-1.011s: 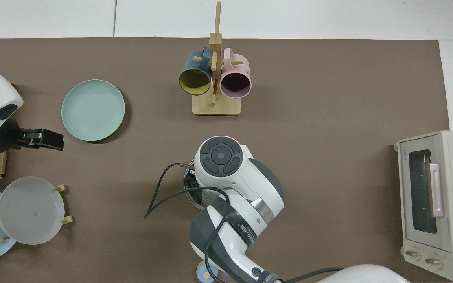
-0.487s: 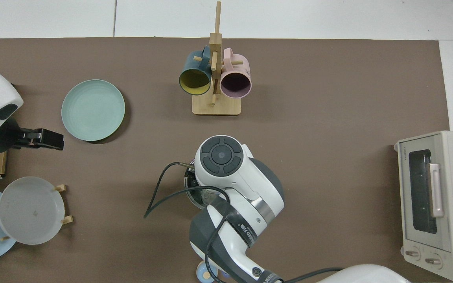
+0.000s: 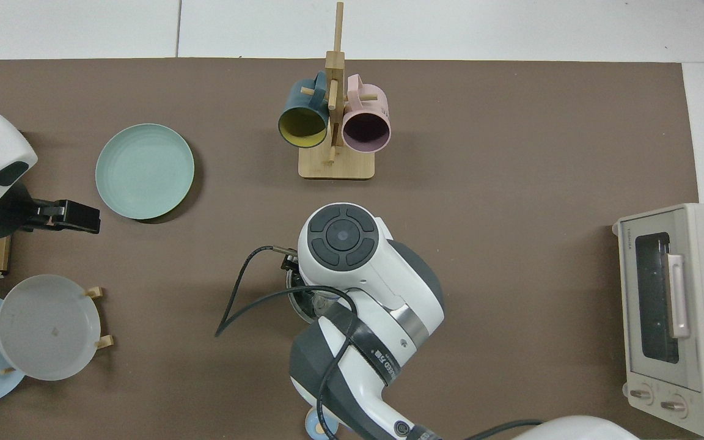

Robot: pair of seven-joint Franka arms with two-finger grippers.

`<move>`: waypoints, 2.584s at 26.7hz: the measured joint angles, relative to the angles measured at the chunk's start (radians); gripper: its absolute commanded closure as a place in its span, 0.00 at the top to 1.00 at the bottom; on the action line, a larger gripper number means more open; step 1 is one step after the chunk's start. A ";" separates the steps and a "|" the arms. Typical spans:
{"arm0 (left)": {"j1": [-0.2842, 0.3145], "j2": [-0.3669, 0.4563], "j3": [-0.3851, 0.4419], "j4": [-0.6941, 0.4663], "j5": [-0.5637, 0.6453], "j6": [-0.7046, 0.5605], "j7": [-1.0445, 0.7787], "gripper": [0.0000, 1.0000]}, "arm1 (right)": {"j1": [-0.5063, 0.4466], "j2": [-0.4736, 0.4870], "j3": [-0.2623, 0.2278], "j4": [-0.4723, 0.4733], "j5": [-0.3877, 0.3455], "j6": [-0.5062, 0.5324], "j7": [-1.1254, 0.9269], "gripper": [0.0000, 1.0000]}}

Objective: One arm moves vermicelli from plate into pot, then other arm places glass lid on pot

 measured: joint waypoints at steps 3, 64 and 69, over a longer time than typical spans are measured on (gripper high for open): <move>0.000 0.000 -0.001 0.000 0.000 0.000 0.000 1.00 | 0.000 -0.007 0.000 0.019 -0.001 -0.020 -0.001 1.00; 0.001 0.000 0.001 0.000 0.000 0.000 0.000 1.00 | -0.138 -0.402 -0.670 0.102 0.077 -0.439 -1.150 1.00; 0.001 0.000 0.001 0.000 0.000 0.000 0.000 1.00 | -0.149 -0.437 -0.668 0.068 0.078 -0.439 -1.150 1.00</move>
